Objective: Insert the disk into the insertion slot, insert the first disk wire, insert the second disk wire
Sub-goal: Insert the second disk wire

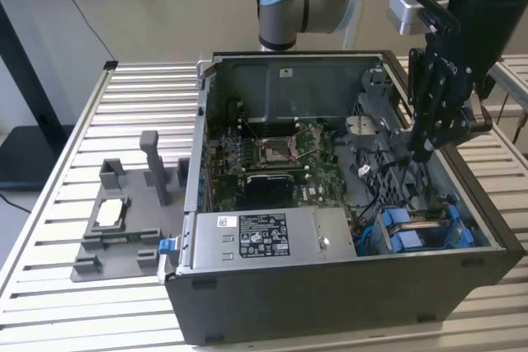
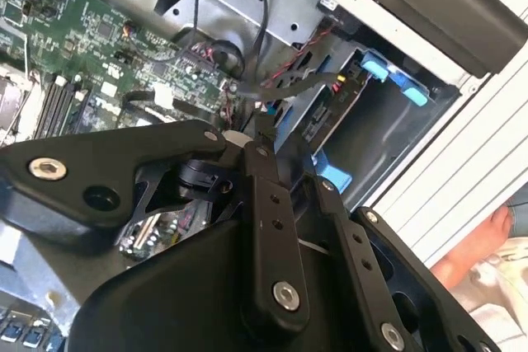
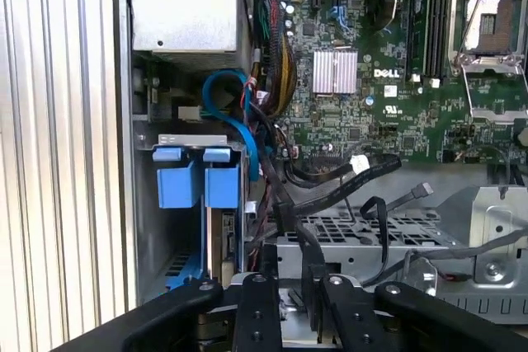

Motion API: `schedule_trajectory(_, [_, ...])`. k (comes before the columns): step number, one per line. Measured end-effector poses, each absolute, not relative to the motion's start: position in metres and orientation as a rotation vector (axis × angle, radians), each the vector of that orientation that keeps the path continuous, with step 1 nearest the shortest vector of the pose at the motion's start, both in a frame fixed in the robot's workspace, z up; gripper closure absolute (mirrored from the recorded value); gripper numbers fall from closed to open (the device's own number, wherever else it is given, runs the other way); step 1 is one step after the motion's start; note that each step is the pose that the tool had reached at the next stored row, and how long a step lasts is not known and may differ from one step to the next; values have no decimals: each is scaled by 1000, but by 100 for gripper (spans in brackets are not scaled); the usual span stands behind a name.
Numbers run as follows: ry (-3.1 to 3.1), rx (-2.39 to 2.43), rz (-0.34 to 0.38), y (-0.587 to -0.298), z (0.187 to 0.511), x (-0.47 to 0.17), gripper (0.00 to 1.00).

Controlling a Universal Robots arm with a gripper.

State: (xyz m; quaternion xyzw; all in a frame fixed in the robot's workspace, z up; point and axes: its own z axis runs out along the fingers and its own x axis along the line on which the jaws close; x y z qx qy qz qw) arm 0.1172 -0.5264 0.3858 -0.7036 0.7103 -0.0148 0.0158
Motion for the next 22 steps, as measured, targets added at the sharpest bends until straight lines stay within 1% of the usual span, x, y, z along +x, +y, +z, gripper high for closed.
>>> schedule_trajectory(11, [2211, -2228, -95, -524, 386, 97, 73])
schedule_trajectory(22, [2136, -2277, -137, -519, 380, 92, 73])
